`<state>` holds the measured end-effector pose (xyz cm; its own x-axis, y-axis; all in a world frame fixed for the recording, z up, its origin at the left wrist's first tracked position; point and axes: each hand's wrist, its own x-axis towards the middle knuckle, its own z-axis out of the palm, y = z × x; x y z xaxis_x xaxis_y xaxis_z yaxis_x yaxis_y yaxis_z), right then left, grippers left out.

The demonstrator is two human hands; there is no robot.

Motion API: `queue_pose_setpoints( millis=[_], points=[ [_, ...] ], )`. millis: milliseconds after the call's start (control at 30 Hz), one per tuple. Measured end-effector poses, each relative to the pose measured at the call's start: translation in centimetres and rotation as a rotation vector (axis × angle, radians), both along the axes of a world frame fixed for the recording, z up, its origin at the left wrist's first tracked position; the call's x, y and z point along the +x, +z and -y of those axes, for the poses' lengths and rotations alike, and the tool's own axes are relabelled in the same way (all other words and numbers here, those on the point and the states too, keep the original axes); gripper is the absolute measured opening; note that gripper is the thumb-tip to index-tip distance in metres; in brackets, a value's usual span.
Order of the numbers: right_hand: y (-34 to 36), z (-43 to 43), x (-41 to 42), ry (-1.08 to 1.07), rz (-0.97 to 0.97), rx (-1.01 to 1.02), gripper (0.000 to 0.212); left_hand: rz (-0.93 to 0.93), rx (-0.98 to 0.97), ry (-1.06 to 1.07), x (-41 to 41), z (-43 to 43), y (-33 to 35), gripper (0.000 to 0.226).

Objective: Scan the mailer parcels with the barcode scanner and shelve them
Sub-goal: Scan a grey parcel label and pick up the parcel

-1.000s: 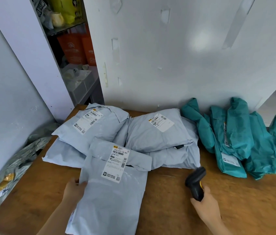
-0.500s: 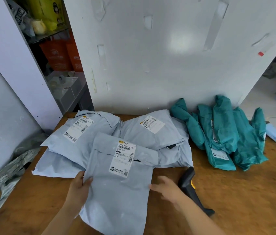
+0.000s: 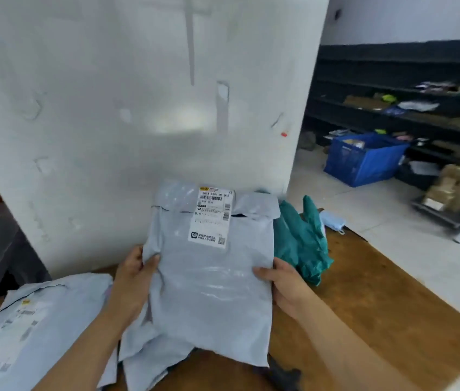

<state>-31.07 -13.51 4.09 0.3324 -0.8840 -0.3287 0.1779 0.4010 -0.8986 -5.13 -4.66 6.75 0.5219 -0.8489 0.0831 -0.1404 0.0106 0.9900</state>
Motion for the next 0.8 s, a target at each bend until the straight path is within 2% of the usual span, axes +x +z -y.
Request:
queue_pose_setpoints(
  millis=[100,200,300,367,500,600,667,800],
  points=[
    [6.0,2.1,-7.1,-0.217,-0.014,-0.157,0.033,0.022,-0.145,-0.17,-5.9,6.5,5.2,0.013],
    [11.1,1.6,-15.1,-0.426,-0.083,-0.29,0.036,0.005,-0.25,-0.363,-14.0,10.2,9.9,0.007],
    [15.4,-0.7,-23.2,-0.588,-0.117,-0.393,0.032,-0.072,-0.3,-0.54,-23.0,12.1,13.3,0.02],
    [17.7,-2.3,-28.1,-0.661,-0.158,-0.441,0.031,-0.102,-0.333,-0.658,-28.8,12.6,14.9,0.022],
    [21.9,-5.6,-39.5,-0.799,-0.201,-0.537,0.032,-0.097,-0.438,-0.79,-41.4,12.6,18.3,0.043],
    [24.7,-7.6,-47.6,-0.846,-0.233,-0.582,0.039,-0.102,-0.474,-0.848,-50.2,11.9,20.5,0.032],
    [26.0,-8.8,-52.4,-0.862,-0.29,-0.621,0.021,-0.162,-0.48,-0.886,-55.5,11.6,21.5,0.03],
    [26.8,-10.3,-60.6,-0.934,-0.32,-0.66,0.02,-0.177,-0.45,-0.94,-64.0,11.8,22.2,0.03]
  ],
)
